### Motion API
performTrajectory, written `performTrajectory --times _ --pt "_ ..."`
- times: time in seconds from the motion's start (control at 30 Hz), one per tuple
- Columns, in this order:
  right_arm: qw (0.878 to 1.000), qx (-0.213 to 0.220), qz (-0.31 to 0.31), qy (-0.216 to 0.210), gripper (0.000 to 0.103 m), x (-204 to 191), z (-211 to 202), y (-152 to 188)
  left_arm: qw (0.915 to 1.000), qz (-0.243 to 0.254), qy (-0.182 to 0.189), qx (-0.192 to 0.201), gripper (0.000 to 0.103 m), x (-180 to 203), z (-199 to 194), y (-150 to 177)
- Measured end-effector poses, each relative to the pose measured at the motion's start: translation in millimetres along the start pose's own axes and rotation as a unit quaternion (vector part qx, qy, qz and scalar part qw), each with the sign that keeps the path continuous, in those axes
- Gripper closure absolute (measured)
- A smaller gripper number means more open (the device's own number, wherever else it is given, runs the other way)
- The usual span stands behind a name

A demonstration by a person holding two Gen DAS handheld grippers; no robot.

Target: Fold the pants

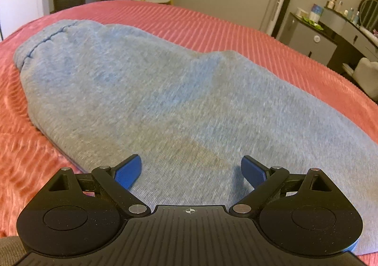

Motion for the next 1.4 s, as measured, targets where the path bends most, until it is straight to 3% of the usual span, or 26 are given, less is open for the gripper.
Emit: performTrajectory --times 0.07,0.1,0.23,0.33,0.4,0.47,0.57,0.63,0.67,0.73,0.8,0.9,0.97,1.0,1.1,1.23,1.4 --pt "0.994 -0.006 -0.087 -0.067 0.091 -64.0 -8.7 4.0 1.0000 0.001 0.005 0.002 0.007 0.2 -1.1 -0.2" --pt "0.985 -0.018 -0.136 -0.107 0.091 -99.5 -14.0 14.2 1.0000 -0.001 0.007 0.002 0.007 -0.1 -1.4 -0.3" --pt "0.933 -0.077 -0.273 -0.219 0.090 -199.7 -30.8 83.8 0.9998 -0.009 0.017 0.004 0.007 -1.5 -4.2 -1.3" --pt "0.907 -0.143 -0.307 -0.250 0.088 -229.8 -23.9 146.3 0.9998 -0.008 0.020 0.004 0.007 -1.3 -4.7 -0.9" --pt "0.898 -0.201 -0.299 -0.254 0.072 -232.8 -15.6 176.5 0.9997 -0.006 0.022 0.003 0.007 -1.1 -4.7 -0.7" --pt "0.900 -0.231 -0.238 -0.282 0.070 -228.8 -17.8 185.4 0.9996 -0.005 0.029 0.002 0.007 0.3 -4.8 -0.7" --pt "0.928 -0.220 -0.101 -0.285 0.057 -197.6 -17.5 162.6 0.9991 0.002 0.041 0.002 0.007 4.3 -3.6 -1.0" --pt "0.951 -0.210 -0.038 -0.222 0.054 -163.9 -8.1 146.9 0.9981 0.011 0.060 0.005 0.010 10.5 -5.5 -1.4" --pt "0.961 -0.217 -0.043 -0.167 0.054 -144.8 -1.9 145.8 0.9973 0.018 0.070 0.006 0.011 13.5 -7.1 -1.4" --pt "0.968 -0.223 -0.070 -0.093 0.063 -115.5 1.5 146.4 0.9946 0.041 0.095 0.005 0.013 25.0 -14.3 0.7" --pt "0.971 -0.215 -0.001 -0.105 0.067 -98.3 -3.0 141.7 0.9902 0.060 0.126 0.001 0.013 39.6 -23.4 2.7" --pt "0.983 -0.154 0.007 -0.103 0.067 -96.9 -17.0 131.1 0.9780 0.059 0.198 -0.028 0.013 71.6 -36.3 5.3" --pt "0.983 -0.133 0.012 -0.129 0.064 -100.1 -23.0 128.5 0.9675 0.063 0.238 -0.056 0.014 96.7 -38.1 8.1" --pt "0.980 -0.136 0.016 -0.143 0.056 -99.7 -25.1 130.6 0.9628 0.068 0.253 -0.067 0.017 107.3 -37.0 9.8" --pt "0.977 -0.159 0.021 -0.138 0.049 -92.1 -21.4 137.1 0.9484 0.072 0.287 -0.114 0.026 142.8 -24.2 16.4" --pt "0.969 -0.171 0.089 -0.157 0.049 -77.0 -13.7 141.2 0.9357 0.050 0.297 -0.183 0.047 173.2 3.4 23.7" --pt "0.960 -0.173 0.126 -0.178 0.047 -70.5 -2.2 141.8 0.9224 0.011 0.307 -0.235 0.054 188.4 23.8 30.7"
Point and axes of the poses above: each gripper's, at about its wrist camera, not at the fingertips, and z roughly the way its jaws point, x to its right, y to its underside, the point moved 7 cm from there along z, roughly the way its jaws point, and after that the axes turned 5 degrees about -y, right-handed, at the moved point
